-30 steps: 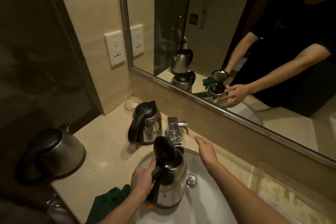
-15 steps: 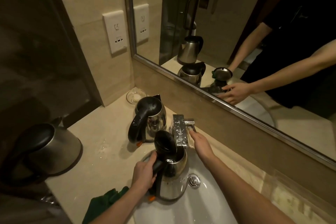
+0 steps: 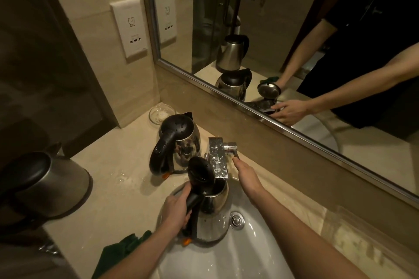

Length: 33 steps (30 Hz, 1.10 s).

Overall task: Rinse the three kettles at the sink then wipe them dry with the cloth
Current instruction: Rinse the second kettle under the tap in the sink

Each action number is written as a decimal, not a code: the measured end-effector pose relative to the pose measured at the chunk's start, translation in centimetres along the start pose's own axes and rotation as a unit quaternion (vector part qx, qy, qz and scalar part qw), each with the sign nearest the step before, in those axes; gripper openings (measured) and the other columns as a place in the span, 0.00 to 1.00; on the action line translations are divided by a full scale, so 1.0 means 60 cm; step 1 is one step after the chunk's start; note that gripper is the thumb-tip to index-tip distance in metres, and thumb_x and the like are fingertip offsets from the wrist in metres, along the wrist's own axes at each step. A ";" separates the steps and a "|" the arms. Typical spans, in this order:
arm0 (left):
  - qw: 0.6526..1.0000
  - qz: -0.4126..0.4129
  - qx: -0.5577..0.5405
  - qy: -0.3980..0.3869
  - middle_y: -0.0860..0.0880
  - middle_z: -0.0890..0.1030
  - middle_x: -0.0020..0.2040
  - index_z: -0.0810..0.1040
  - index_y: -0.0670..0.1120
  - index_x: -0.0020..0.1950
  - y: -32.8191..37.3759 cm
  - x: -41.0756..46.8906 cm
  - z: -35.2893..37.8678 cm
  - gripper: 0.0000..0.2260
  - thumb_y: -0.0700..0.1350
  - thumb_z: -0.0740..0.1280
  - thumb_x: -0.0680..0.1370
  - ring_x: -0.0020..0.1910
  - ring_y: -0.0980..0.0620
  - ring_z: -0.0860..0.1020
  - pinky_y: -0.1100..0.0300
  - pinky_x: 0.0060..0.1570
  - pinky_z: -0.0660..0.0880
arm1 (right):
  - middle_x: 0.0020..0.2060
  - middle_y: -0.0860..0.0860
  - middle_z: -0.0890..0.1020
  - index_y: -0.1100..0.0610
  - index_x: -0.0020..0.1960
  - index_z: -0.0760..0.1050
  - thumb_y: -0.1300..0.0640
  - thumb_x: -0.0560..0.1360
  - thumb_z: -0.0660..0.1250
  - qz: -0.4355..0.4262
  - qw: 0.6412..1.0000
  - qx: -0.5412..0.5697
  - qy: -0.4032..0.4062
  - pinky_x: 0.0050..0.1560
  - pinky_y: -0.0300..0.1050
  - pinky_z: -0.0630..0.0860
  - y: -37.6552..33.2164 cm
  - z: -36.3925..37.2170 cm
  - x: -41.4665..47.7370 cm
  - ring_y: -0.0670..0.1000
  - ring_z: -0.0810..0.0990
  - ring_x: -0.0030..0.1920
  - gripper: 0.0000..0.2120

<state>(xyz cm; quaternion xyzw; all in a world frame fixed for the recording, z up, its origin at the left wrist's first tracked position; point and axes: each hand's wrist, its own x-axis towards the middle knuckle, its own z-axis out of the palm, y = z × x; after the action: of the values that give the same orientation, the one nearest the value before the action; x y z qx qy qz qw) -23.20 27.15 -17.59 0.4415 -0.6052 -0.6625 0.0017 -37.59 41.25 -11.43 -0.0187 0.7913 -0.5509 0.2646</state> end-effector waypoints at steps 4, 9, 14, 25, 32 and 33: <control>1.000 0.007 -0.004 -0.011 0.49 0.73 0.24 0.81 0.41 0.48 0.003 0.004 0.007 0.27 0.65 0.61 0.79 0.21 0.52 0.71 0.60 0.26 0.67 | 0.67 0.52 0.74 0.56 0.67 0.73 0.49 0.82 0.54 0.002 1.000 0.001 -0.003 0.61 0.41 0.61 -0.006 -0.007 -0.004 0.44 0.68 0.58 0.20; 1.000 0.011 -0.016 -0.020 0.49 0.72 0.24 0.80 0.38 0.50 0.013 0.001 0.016 0.26 0.62 0.61 0.80 0.20 0.53 0.70 0.62 0.23 0.66 | 0.67 0.51 0.73 0.54 0.68 0.72 0.48 0.82 0.54 0.021 1.000 0.019 -0.006 0.59 0.40 0.61 -0.008 -0.015 -0.008 0.45 0.69 0.61 0.20; 1.000 0.011 -0.009 -0.021 0.50 0.72 0.24 0.80 0.36 0.52 0.018 0.000 0.020 0.27 0.61 0.60 0.81 0.20 0.55 0.70 0.65 0.22 0.66 | 0.67 0.48 0.72 0.52 0.70 0.71 0.46 0.81 0.55 0.044 0.999 0.021 -0.007 0.60 0.41 0.61 -0.006 -0.022 -0.009 0.46 0.68 0.65 0.20; 0.999 0.014 -0.020 -0.026 0.48 0.72 0.25 0.77 0.42 0.40 0.025 -0.006 0.017 0.24 0.62 0.61 0.80 0.21 0.54 0.69 0.63 0.22 0.65 | 0.71 0.50 0.69 0.51 0.73 0.66 0.42 0.81 0.54 0.074 0.997 0.003 -0.011 0.72 0.55 0.62 0.029 -0.009 -0.013 0.52 0.67 0.70 0.24; 0.999 0.022 -0.016 -0.038 0.48 0.72 0.25 0.76 0.43 0.39 0.025 -0.009 0.020 0.24 0.63 0.61 0.80 0.21 0.53 0.69 0.62 0.24 0.66 | 0.65 0.57 0.75 0.64 0.66 0.72 0.45 0.83 0.48 0.150 0.988 0.035 -0.011 0.66 0.50 0.63 0.052 -0.002 -0.043 0.55 0.73 0.63 0.27; 0.999 0.021 -0.015 -0.039 0.48 0.72 0.25 0.76 0.43 0.39 0.025 -0.009 0.019 0.24 0.63 0.61 0.80 0.21 0.53 0.69 0.62 0.24 0.66 | 0.65 0.58 0.75 0.66 0.65 0.73 0.45 0.83 0.48 0.152 0.988 0.040 -0.013 0.66 0.50 0.63 0.057 0.001 -0.044 0.55 0.74 0.63 0.28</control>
<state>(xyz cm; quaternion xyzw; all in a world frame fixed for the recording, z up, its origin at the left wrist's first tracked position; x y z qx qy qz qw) -24.38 27.95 -16.20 0.4020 -0.6038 -0.6883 -0.0010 -34.38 43.37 -13.41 0.1051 0.7589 -0.5352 0.3558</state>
